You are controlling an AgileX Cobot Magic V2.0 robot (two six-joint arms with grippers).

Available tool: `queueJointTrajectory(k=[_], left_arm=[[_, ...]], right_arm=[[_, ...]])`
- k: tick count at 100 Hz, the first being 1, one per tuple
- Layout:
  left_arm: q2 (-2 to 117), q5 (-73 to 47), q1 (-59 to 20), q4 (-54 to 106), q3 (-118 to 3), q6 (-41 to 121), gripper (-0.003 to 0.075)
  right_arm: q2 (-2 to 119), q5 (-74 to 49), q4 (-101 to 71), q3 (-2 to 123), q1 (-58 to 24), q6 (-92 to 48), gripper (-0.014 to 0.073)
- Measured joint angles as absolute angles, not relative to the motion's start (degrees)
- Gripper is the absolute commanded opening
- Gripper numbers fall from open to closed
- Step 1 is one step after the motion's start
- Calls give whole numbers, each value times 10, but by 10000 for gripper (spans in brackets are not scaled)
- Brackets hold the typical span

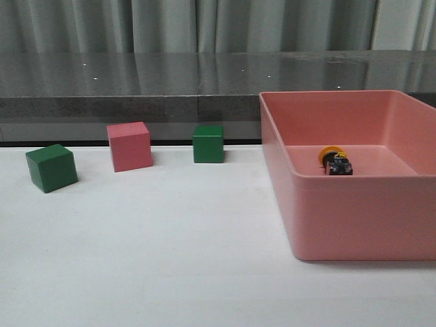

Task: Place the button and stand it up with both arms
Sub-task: 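Lower the right gripper into the pink bin over the yellow button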

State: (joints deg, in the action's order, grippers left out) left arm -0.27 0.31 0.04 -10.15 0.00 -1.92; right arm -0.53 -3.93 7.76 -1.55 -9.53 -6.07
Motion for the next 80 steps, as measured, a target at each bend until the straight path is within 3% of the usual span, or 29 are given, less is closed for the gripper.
queueJointTrajectory(k=[47,61,80], left_arm=[[-3,3,0,-101,0,-19,-20],[-3,3,0,-101,0,-19,-20],[-3,3,0,-101,0,-19,-19]], right_arm=[[-6,27,68,-1,-95,-44,-62],[30,-50,25,88,-95,-20,-62],[173,-116,-14,247,-95,-13,-62]])
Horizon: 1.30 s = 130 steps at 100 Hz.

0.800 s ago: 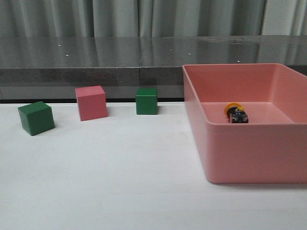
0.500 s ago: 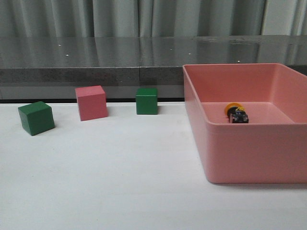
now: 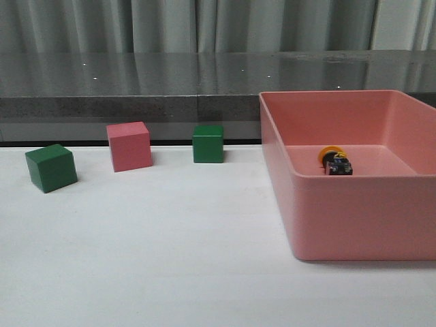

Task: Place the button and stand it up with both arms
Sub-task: 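Lower the right gripper into the pink bin over the yellow button, then grasp the yellow button with the right gripper and lift it out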

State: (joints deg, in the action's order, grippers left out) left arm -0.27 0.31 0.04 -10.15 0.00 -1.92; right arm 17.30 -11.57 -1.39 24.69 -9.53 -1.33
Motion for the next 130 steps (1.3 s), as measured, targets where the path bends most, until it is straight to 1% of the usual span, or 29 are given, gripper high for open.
queueJointTrajectory(k=[21,44,51,56,58,61,63,68,70,71,75,78,82,91,117,130], left_arm=[[-3,3,0,-101,0,-19,-20],[-3,3,0,-101,0,-19,-20],[-3,3,0,-101,0,-19,-20],[-3,3,0,-101,0,-19,-20],[-3,3,0,-101,0,-19,-19],[-3,3,0,-101,0,-19,-20],[-3,3,0,-101,0,-19,-20],[-3,3,0,-101,0,-19,-20],[-3,3,0,-101,0,-19,-20],[-3,3,0,-101,0,-19,-19],[-3,3,0,-101,0,-19,-20],[-3,3,0,-101,0,-19,-19],[-3,3,0,-101,0,-19,-20],[-3,3,0,-101,0,-19,-20],[-3,3,0,-101,0,-19,-19],[-3,3,0,-101,0,-19,-19]], right_arm=[[354,-119,-75,375,-95,-12,-62],[548,-78,-91,440,-95,-12,-58],[605,-77,-91,456,-95,-12,-25],[647,-77,-91,466,-96,-12,36],[657,-77,-91,471,-98,-12,73],[681,-79,-91,478,-101,-12,148],[694,-80,-91,481,-103,-12,183],[723,-86,-91,493,-111,-12,335],[734,-87,-91,496,-115,-12,374],[738,-88,-91,498,-118,-12,411],[758,-90,-91,505,-126,-12,510],[770,-90,-91,509,-132,-12,561],[788,-90,-91,515,-138,-12,608],[823,-80,-91,525,-147,-12,619],[916,-60,-91,557,-147,-12,557],[966,-49,-91,566,-147,-12,557]])
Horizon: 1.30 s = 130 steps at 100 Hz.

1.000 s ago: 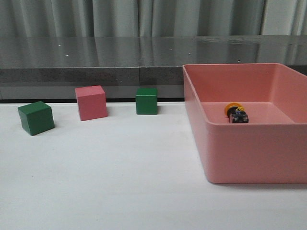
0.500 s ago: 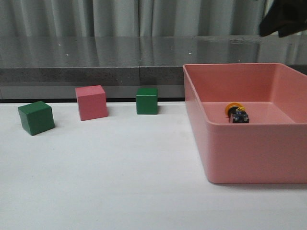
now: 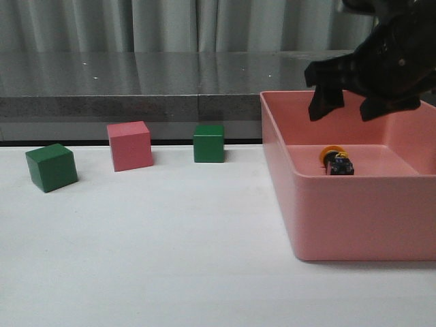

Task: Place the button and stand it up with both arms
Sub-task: 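Grasp the yellow button with the right gripper and lift it out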

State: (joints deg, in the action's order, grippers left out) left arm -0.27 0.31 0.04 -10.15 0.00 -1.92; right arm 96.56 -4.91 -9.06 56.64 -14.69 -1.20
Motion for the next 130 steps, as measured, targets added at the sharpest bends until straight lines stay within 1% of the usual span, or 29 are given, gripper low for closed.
queueJointTrajectory(k=[20,26,31,33,36,38,43,48,53,57,70,90,101,112,130], left_arm=[[-3,3,0,-101,0,-19,-20],[-3,3,0,-101,0,-19,-20],[-3,3,0,-101,0,-19,-20],[-3,3,0,-101,0,-19,-20],[-3,3,0,-101,0,-19,-19],[-3,3,0,-101,0,-19,-20],[-3,3,0,-101,0,-19,-20],[-3,3,0,-101,0,-19,-20],[-3,3,0,-101,0,-19,-20],[-3,3,0,-101,0,-19,-20],[-3,3,0,-101,0,-19,-20],[-3,3,0,-101,0,-19,-20],[-3,3,0,-101,0,-19,-20],[-3,3,0,-101,0,-19,-19],[-3,3,0,-101,0,-19,-20]], right_arm=[[1035,-44,-91,570,-147,-12,557],[1047,-44,-91,570,-147,-12,533],[1053,-44,-91,570,-147,-12,471],[1054,-44,-91,571,-147,-12,433],[1056,-44,-91,571,-147,-12,361],[1057,-44,-91,571,-147,-12,330],[1057,-44,-91,572,-147,-12,206],[1057,-47,-91,576,-147,-12,114],[1057,-53,-91,580,-147,-12,50],[1057,-62,-91,586,-147,-12,20],[1035,-106,-91,602,-147,-12,12],[940,-156,-91,652,-166,-28,12],[910,-201,-91,697,-197,-90,12],[910,-242,-91,739,-239,-174,12],[943,-248,-92,756,-311,-340,12]])
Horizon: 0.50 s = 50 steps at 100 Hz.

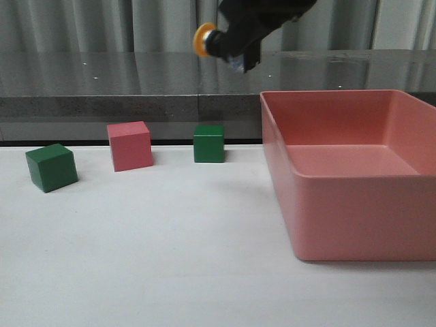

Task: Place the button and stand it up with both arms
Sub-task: 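Grasp the yellow button with the right gripper and lift it out, then carry the button toward the cubes and lay it on the table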

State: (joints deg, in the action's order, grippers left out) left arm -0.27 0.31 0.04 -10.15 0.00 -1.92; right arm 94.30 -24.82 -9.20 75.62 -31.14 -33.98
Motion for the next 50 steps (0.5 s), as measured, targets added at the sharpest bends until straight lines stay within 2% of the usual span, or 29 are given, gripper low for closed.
queueJointTrajectory(k=[21,50], left_arm=[[-3,3,0,-101,0,-19,-20],[-3,3,0,-101,0,-19,-20]], right_arm=[[1021,-235,-106,756,-372,-432,12],[1102,-179,-107,756,-437,-450,12]])
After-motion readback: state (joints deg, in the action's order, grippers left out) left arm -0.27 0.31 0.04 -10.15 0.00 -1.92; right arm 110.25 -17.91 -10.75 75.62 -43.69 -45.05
